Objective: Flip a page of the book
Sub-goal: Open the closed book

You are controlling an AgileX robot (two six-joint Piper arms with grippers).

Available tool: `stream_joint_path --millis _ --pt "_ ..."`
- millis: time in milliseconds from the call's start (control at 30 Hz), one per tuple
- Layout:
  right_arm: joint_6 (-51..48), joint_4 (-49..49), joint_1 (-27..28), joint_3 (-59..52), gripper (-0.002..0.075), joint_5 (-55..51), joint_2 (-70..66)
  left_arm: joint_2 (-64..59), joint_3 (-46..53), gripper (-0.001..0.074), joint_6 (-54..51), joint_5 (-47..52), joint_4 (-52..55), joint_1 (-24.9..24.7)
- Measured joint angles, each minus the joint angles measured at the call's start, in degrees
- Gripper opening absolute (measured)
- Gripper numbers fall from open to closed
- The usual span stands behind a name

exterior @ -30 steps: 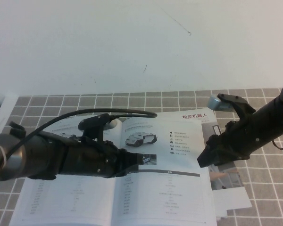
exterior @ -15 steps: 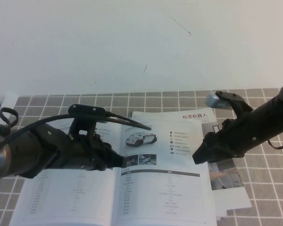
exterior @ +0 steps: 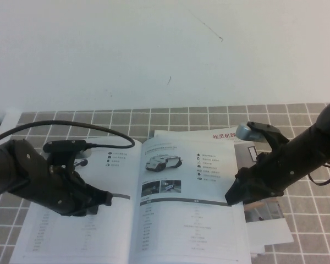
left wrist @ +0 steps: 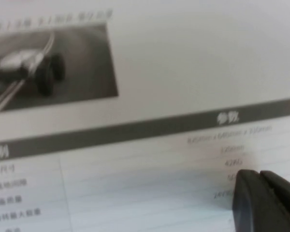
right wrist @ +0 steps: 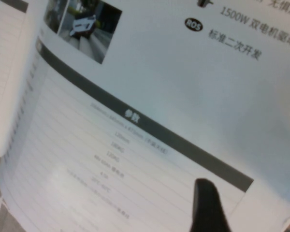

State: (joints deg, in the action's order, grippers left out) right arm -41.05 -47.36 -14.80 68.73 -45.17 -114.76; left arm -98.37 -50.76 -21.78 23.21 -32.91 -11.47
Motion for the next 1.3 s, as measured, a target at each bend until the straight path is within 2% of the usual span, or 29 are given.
stream_joint_path --millis 167,433,767,967,1300 --pt "0.32 -0.54 0.00 0.00 0.0395 0.38 -0.92 -0.41 0.00 -0.0002 2.64 1.81 1.80 0.58" --pt "0.32 -0.36 0.00 0.00 0.0395 -0.04 -1.03 -5.61 -0.74 -0.0002 2.56 2.42 -2.96 -2.60" --pt "0.32 0.81 0.10 0.12 0.0395 -0.41 -1.03 -9.36 -1.50 -0.0002 -15.27 2.12 -27.79 -7.00" --pt "1.10 3.30 1.29 2.35 0.0395 -2.92 -1.03 -9.82 -1.50 -0.0002 -18.12 3.19 -30.58 -7.08" --pt "3.96 6.00 2.08 12.99 0.0395 -13.19 2.58 -10.07 -1.60 -0.0002 -21.22 6.53 -35.54 -7.57"
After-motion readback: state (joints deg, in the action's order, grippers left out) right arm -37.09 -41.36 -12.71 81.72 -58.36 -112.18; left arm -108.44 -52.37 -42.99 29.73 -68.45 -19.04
